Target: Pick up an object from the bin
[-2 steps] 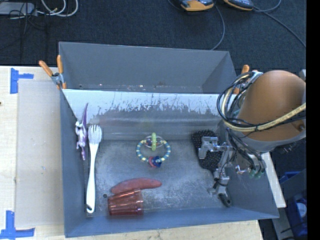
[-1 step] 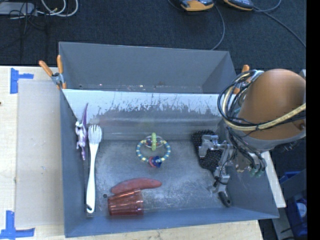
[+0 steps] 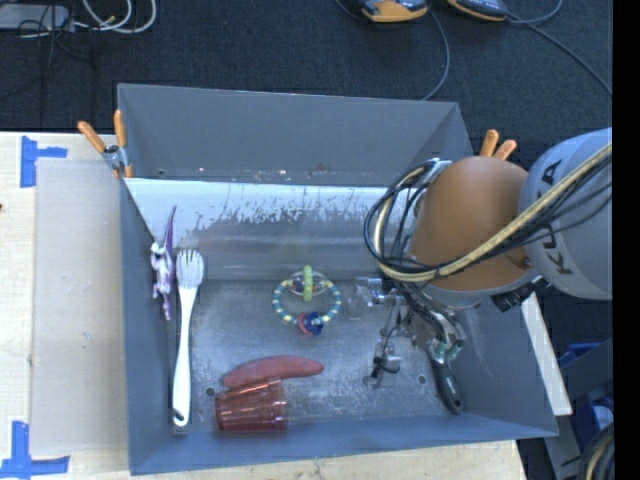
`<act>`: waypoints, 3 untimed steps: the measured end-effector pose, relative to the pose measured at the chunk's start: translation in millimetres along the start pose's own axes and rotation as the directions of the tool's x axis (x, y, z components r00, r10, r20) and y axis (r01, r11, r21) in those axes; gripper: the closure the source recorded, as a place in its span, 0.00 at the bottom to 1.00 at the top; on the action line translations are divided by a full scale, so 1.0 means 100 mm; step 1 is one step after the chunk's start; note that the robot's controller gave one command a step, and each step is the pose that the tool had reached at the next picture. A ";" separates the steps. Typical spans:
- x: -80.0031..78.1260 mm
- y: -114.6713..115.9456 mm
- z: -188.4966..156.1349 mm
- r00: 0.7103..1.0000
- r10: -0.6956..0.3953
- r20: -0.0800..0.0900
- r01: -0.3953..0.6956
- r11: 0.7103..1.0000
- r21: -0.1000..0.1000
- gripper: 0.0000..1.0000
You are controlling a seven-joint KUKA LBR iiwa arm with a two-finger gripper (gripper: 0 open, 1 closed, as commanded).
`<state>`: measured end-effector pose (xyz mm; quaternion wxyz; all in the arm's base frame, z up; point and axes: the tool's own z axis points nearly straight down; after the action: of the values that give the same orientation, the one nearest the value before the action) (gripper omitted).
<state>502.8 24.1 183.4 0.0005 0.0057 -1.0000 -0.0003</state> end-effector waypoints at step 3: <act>-0.34 0.27 0.51 1.000 -0.006 -0.005 0.006 1.000 -0.004 0.00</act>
Offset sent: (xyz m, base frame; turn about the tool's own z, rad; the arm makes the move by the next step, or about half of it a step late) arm 0.0783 0.0798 -0.0920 -0.0651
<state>536.4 51.1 132.3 0.0031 0.0086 -1.0000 -0.0022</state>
